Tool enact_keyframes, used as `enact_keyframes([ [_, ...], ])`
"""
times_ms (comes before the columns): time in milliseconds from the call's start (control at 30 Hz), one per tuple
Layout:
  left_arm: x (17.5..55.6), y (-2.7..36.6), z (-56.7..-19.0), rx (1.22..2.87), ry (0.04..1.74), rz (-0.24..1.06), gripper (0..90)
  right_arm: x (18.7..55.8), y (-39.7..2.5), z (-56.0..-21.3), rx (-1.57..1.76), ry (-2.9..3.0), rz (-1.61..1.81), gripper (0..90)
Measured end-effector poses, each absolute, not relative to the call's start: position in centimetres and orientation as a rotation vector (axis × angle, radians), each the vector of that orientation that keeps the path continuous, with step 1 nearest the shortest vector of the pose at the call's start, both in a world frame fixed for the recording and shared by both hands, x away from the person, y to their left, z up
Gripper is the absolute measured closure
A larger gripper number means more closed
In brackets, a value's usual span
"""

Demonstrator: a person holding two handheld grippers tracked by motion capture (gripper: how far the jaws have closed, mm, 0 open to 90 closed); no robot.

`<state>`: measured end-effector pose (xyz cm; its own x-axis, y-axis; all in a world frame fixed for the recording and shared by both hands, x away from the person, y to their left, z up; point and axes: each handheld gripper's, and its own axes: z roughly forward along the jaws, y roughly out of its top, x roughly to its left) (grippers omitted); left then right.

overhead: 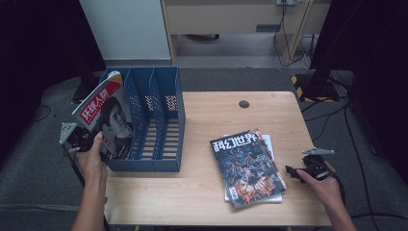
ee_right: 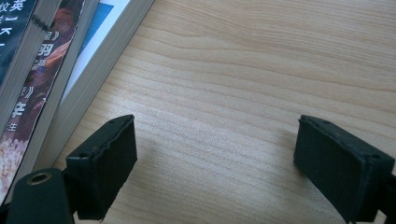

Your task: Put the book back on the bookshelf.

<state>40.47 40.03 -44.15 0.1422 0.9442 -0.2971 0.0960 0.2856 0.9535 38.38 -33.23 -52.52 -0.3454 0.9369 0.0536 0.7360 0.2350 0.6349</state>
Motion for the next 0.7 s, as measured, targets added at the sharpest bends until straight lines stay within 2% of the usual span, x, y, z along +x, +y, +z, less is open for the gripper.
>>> enact_keyframes([
  [333, 39.1, 40.4, -44.1, 1.109, 1.274, 0.858, 65.4, 38.4, -33.0, -52.5, 1.541, 2.179, 0.828, 12.6],
  [700, 37.9, 40.6, -44.3, 1.133, 1.282, 0.894, 50.7, 38.4, -33.1, -52.4, 1.541, 2.176, 0.844, 12.1],
])
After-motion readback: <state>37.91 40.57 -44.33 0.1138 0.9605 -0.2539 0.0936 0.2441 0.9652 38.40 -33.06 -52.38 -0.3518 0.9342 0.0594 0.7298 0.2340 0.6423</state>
